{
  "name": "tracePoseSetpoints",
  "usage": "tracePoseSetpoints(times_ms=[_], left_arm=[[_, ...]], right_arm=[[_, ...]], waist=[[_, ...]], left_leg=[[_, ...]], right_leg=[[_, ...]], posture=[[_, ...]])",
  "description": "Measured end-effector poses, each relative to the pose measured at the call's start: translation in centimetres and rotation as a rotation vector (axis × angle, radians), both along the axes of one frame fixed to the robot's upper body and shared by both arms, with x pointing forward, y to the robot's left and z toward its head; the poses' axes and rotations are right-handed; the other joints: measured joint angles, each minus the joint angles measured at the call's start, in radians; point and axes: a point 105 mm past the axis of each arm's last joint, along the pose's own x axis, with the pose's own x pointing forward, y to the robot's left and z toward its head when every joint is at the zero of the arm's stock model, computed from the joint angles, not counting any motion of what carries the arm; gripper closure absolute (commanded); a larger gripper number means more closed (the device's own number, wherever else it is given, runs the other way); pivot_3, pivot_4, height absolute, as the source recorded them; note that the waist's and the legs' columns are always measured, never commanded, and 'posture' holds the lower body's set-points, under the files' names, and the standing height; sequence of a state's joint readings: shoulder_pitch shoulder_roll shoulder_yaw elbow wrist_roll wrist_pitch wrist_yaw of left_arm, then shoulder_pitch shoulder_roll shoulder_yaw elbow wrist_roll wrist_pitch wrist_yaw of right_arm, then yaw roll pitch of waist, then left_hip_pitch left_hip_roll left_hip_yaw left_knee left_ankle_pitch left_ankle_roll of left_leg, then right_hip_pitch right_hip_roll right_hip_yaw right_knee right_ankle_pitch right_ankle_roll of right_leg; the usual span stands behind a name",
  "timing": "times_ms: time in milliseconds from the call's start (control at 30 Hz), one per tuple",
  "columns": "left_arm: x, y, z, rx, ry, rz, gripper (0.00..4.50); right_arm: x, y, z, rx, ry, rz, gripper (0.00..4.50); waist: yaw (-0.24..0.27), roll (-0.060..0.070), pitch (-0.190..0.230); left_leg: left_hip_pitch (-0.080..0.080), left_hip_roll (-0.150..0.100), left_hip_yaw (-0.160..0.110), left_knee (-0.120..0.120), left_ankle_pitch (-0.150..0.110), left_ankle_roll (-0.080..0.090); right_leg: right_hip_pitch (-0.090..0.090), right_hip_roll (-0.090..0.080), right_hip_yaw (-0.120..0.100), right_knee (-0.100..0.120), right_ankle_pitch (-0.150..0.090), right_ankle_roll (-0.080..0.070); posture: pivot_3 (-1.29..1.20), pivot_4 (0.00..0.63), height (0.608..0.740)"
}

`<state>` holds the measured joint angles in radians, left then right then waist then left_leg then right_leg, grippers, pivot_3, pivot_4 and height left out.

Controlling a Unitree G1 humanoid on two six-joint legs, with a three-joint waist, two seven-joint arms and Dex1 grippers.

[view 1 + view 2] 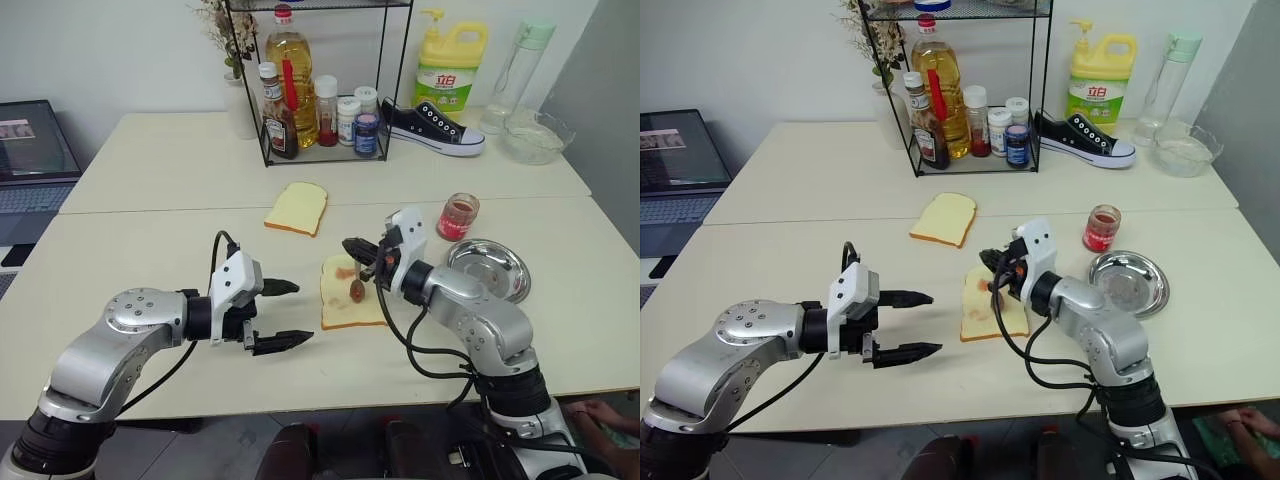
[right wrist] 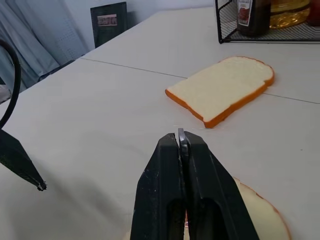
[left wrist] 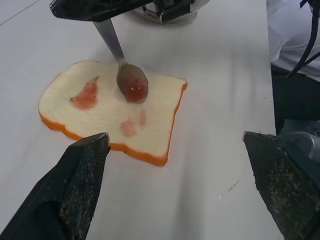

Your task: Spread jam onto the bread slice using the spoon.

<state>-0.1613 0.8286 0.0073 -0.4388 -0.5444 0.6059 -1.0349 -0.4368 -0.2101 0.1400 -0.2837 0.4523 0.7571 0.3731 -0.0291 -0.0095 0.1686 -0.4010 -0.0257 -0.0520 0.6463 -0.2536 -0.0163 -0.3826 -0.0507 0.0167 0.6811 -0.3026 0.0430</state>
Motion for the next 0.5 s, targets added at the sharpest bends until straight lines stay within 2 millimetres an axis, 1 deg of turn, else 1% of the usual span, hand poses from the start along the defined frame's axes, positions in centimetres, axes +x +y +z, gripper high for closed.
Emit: tracePoseSetpoints(times_ms=[100, 267, 333, 367, 400, 500], left_arm=[[0.1, 0.0, 0.0, 0.001, -0.002, 0.002, 0.0], [0.0, 0.0, 0.0, 0.0, -0.002, 0.001, 0.0], [0.0, 0.0, -0.1, 0.0, -0.001, 0.001, 0.0], [0.0, 0.0, -0.1, 0.0, -0.001, 0.001, 0.0], [0.0, 0.0, -0.1, 0.001, -0.002, 0.002, 0.0], [0.1, -0.1, -0.1, -0.003, -0.004, 0.001, 0.0]], right_arm=[[-0.3, -0.2, -0.2, 0.0, -0.002, -0.006, 4.47], [-1.1, 0.4, 1.8, 0.01, -0.071, 0.019, 4.47], [-1.5, 0.7, 2.1, 0.019, -0.077, 0.031, 4.47], [-1.6, 0.9, 2.0, 0.02, -0.073, 0.035, 4.47], [-1.9, 1.0, 1.3, 0.011, -0.058, 0.042, 4.47], [-2.4, 1.3, -1.5, -0.032, -0.01, 0.054, 4.47]], waist=[[0.0, 0.0, 0.0], [-0.001, 0.0, 0.0], [-0.001, 0.0, 0.0], [-0.001, 0.0, 0.0], [-0.001, 0.0, 0.0], [-0.001, 0.0, 0.0]], left_leg=[[0.0, 0.0, 0.0, 0.0, 0.0, 0.0], [0.0, 0.0, 0.0, 0.0, 0.0, 0.0], [0.0, 0.0, 0.0, 0.0, 0.0, 0.0], [0.0, 0.0, 0.0, 0.0, 0.0, 0.0], [0.0, 0.0, -0.001, 0.0, 0.0, 0.0], [0.0, 0.0, 0.0, 0.0, 0.0, 0.0]], right_leg=[[0.0, 0.0, 0.0, 0.0, 0.0, 0.0], [0.0, 0.0, 0.0, 0.0, 0.0, 0.0], [0.0, 0.0, 0.0, 0.0, 0.0, 0.0], [0.0, 0.0, 0.0, 0.0, 0.0, 0.0], [0.0, 0.0, 0.0, 0.0, 0.0, 0.0], [0.0, 0.0, 0.0, 0.0, 0.0, 0.0]], posture=[[0.0, 0.15, 0.74], [0.0, 0.15, 0.74], [0.0, 0.15, 0.74], [0.0, 0.15, 0.74], [0.0, 0.15, 0.74], [0.0, 0.15, 0.74]])
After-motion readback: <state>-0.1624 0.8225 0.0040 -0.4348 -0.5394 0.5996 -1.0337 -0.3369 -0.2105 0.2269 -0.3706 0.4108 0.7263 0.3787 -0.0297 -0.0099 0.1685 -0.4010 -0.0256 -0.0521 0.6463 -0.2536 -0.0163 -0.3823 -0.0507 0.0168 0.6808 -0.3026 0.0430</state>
